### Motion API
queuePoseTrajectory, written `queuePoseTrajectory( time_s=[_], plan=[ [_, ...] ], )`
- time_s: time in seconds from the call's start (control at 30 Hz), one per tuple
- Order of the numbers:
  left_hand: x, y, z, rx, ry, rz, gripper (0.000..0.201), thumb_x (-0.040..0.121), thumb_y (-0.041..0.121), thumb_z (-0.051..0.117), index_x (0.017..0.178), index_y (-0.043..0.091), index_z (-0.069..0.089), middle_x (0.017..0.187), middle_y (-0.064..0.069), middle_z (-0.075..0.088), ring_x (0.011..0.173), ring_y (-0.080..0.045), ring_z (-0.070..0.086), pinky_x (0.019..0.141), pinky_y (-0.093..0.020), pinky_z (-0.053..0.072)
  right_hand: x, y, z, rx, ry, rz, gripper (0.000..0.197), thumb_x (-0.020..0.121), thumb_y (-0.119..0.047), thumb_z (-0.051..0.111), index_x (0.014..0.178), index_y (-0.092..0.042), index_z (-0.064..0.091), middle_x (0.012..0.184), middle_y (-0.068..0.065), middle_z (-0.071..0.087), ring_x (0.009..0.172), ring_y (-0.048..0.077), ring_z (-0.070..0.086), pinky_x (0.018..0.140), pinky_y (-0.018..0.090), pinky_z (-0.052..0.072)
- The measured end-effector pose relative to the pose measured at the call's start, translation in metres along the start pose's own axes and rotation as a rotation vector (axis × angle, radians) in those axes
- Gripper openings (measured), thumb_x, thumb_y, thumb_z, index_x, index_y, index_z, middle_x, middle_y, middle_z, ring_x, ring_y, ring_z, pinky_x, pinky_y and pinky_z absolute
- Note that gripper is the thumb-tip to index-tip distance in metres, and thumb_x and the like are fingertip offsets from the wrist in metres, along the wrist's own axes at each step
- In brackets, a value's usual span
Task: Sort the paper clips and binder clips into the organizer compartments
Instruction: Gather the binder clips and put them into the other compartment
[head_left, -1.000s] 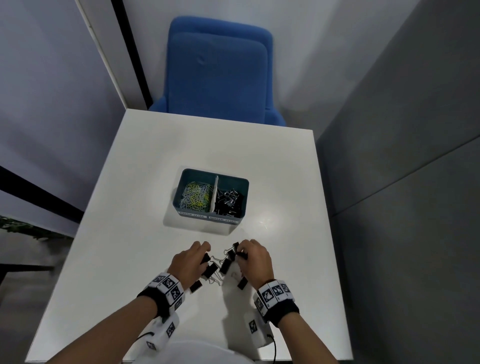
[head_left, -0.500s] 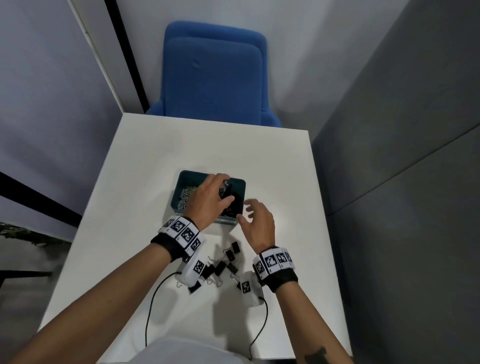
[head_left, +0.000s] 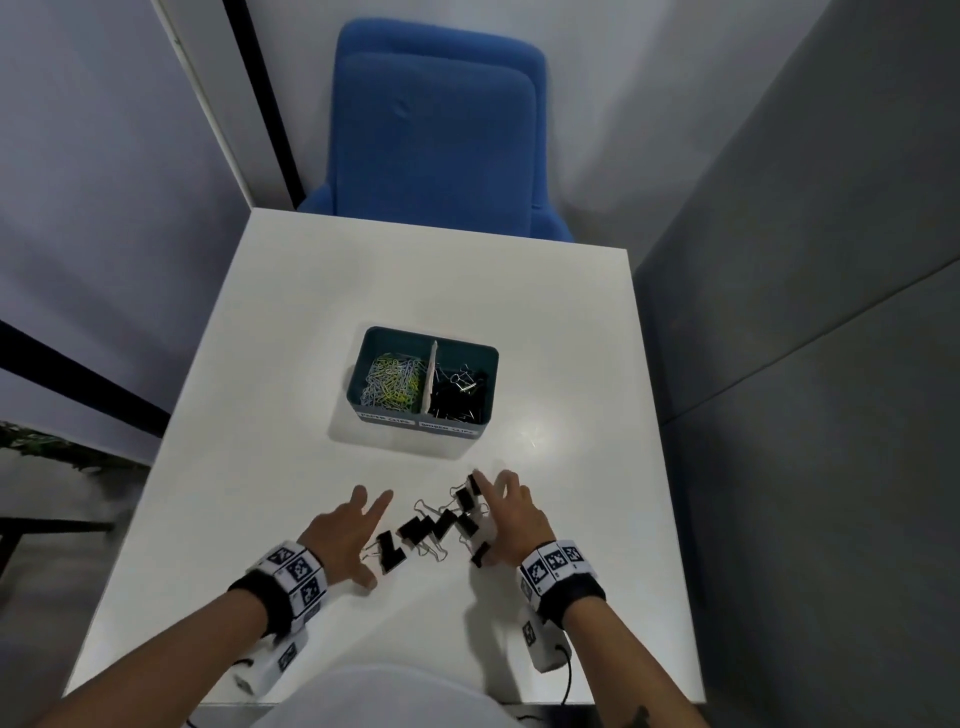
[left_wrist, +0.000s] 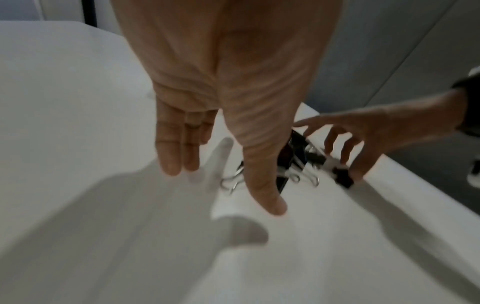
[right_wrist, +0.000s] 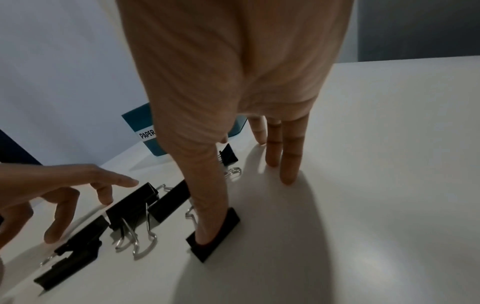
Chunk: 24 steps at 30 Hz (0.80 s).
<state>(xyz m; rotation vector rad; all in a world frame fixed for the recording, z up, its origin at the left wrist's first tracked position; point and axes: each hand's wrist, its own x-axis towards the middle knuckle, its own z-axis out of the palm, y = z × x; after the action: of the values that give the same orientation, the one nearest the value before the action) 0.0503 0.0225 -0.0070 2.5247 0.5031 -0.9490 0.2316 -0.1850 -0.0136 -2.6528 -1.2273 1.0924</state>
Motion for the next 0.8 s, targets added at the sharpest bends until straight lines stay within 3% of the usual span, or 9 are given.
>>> queuePoseTrajectory(
  time_s=[0.1,0.2,0.27,0.4,0.5,0.6,0.67,0.73,0.8],
  plan=[
    [0.004,0.002,0.013,-0.075,0.062,0.050,0.117,0.070,0.037,0.078,0.151,0.028,-0.006,0.145,-0.010,0.015,0.111,-0.029,0.051,0.086,-0.029,0.046,0.006,-0.008,-0.003,-0.001,0.018,-0.007,0.121,0.057,-0.032,0.091,0.147,-0.036,0.010,0.138,0.008,0.023,0.118,0.032,0.039,0.080,0.042,0.054],
    [0.010,0.017,0.014,-0.096,0.134,0.115,0.110,0.073,0.031,0.077,0.151,0.031,0.000,0.135,-0.007,0.023,0.097,-0.024,0.053,0.079,-0.033,0.052,0.010,-0.022,0.001,0.018,0.030,-0.033,0.107,0.060,-0.033,0.087,0.143,-0.036,0.019,0.132,0.009,0.027,0.114,0.032,0.041,0.080,0.044,0.055],
    [0.015,0.028,0.011,-0.111,0.148,0.120,0.105,0.073,0.033,0.075,0.150,0.033,0.004,0.134,-0.005,0.022,0.101,-0.025,0.054,0.079,-0.035,0.052,0.010,-0.030,0.006,0.047,0.054,-0.051,0.095,0.060,-0.034,0.086,0.135,-0.035,0.029,0.126,0.008,0.029,0.109,0.032,0.044,0.077,0.044,0.055],
    [0.019,0.045,0.006,-0.096,0.180,0.110,0.078,0.077,0.032,0.067,0.143,0.029,0.024,0.127,-0.004,0.029,0.098,-0.025,0.053,0.069,-0.033,0.049,0.009,-0.043,0.017,0.188,0.091,-0.046,0.074,0.059,-0.036,0.086,0.120,-0.025,0.046,0.120,0.005,0.034,0.102,0.028,0.048,0.077,0.040,0.054],
    [0.022,0.048,0.006,-0.117,0.227,0.094,0.059,0.078,0.027,0.065,0.130,0.025,0.037,0.119,-0.004,0.037,0.088,-0.024,0.055,0.062,-0.031,0.045,0.008,-0.048,0.021,0.238,0.122,-0.011,0.070,0.060,-0.038,0.086,0.115,-0.022,0.047,0.118,0.005,0.035,0.097,0.027,0.050,0.076,0.040,0.053],
    [0.023,0.045,0.005,-0.197,0.240,0.113,0.057,0.076,0.025,0.066,0.128,0.023,0.041,0.113,-0.001,0.038,0.084,-0.025,0.056,0.065,-0.033,0.047,0.007,-0.048,0.022,0.274,0.136,0.017,0.072,0.058,-0.039,0.086,0.112,-0.018,0.044,0.114,0.006,0.037,0.089,0.028,0.052,0.072,0.040,0.053],
    [0.021,0.043,0.004,-0.237,0.258,0.120,0.059,0.076,0.024,0.066,0.129,0.023,0.041,0.112,0.000,0.039,0.082,-0.025,0.057,0.067,-0.035,0.048,0.006,-0.047,0.020,0.295,0.160,0.046,0.059,0.067,-0.033,0.081,0.110,-0.013,0.044,0.112,0.008,0.040,0.077,0.028,0.051,0.066,0.037,0.049],
    [0.019,0.041,0.003,-0.247,0.285,0.123,0.058,0.079,0.025,0.067,0.131,0.024,0.042,0.114,0.000,0.041,0.080,-0.025,0.058,0.066,-0.034,0.048,0.005,-0.044,0.020,0.280,0.213,0.066,0.034,0.083,-0.025,0.066,0.106,-0.009,0.047,0.108,0.012,0.046,0.069,0.030,0.050,0.060,0.034,0.041],
    [0.017,0.040,0.001,-0.255,0.311,0.145,0.055,0.083,0.024,0.066,0.133,0.023,0.043,0.114,-0.002,0.044,0.080,-0.026,0.060,0.065,-0.033,0.047,0.004,-0.039,0.022,0.296,0.227,0.075,0.019,0.086,-0.019,0.058,0.101,-0.009,0.051,0.102,0.013,0.053,0.076,0.036,0.057,0.062,0.035,0.040]
  ],
)
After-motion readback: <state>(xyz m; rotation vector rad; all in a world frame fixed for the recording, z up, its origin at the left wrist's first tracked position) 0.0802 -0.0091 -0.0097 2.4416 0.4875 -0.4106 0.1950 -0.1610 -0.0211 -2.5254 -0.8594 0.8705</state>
